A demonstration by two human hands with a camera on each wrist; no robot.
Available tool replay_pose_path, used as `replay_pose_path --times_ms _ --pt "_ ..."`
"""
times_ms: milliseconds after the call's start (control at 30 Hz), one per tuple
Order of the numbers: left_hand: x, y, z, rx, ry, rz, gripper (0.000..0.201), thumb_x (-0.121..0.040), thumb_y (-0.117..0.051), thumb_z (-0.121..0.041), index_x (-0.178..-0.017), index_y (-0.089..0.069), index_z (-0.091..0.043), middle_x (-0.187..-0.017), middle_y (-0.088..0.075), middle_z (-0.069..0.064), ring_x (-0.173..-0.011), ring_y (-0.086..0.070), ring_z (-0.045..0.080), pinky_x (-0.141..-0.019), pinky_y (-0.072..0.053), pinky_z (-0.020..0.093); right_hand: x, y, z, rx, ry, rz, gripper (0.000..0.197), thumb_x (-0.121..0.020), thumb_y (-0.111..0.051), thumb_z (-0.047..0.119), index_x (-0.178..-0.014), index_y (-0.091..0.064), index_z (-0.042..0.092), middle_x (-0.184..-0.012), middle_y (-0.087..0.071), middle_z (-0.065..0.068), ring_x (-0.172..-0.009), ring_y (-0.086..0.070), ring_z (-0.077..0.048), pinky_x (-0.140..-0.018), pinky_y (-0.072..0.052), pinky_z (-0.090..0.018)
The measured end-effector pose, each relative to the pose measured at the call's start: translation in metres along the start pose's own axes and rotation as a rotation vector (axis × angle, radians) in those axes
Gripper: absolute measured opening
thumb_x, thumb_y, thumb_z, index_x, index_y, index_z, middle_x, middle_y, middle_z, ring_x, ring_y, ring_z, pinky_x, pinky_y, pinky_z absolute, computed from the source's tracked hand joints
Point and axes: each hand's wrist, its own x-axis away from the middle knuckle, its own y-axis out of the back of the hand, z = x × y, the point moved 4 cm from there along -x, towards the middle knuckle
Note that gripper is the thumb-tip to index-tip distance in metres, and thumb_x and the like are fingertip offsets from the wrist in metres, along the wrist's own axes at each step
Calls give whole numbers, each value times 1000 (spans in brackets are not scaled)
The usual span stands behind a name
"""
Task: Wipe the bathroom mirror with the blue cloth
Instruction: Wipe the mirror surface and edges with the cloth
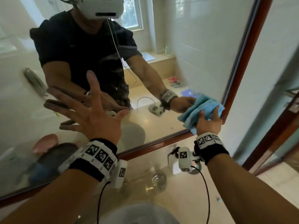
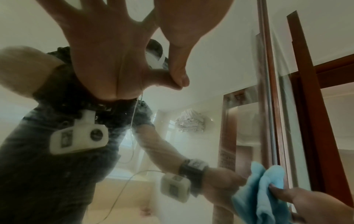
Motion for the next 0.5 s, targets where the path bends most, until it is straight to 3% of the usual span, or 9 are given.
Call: replay_pose_path --times_ms 233,333,500 --pt "5 -6 -18 3 32 8 128 -60 -80 -59 -138 22 -63 -156 14 32 -141 11 57 -100 -6 82 -33 9 -14 -1 -41 22 66 -92 -55 46 -150 -26 36 -146 -37 -17 -126 -46 -39 -104 -41 -43" --pt "6 -10 -24 31 43 33 124 -55 -75 -66 -139 15 -66 -156 3 34 -140 0 61 -95 -17 85 -30 12 -5 -13 -32 7 64 -91 -56 44 -148 -28 36 -143 -39 -17 -125 -47 -39 -103 -42 -43" --pt "14 -6 -55 21 41 3 129 -56 -86 -52 -142 9 -65 -154 25 31 -139 23 55 -96 -6 85 -23 28 66 -77 234 -4 64 -91 -58 45 -146 -27 40 -142 -35 -13 -126 -43 -34 -102 -40 -41"
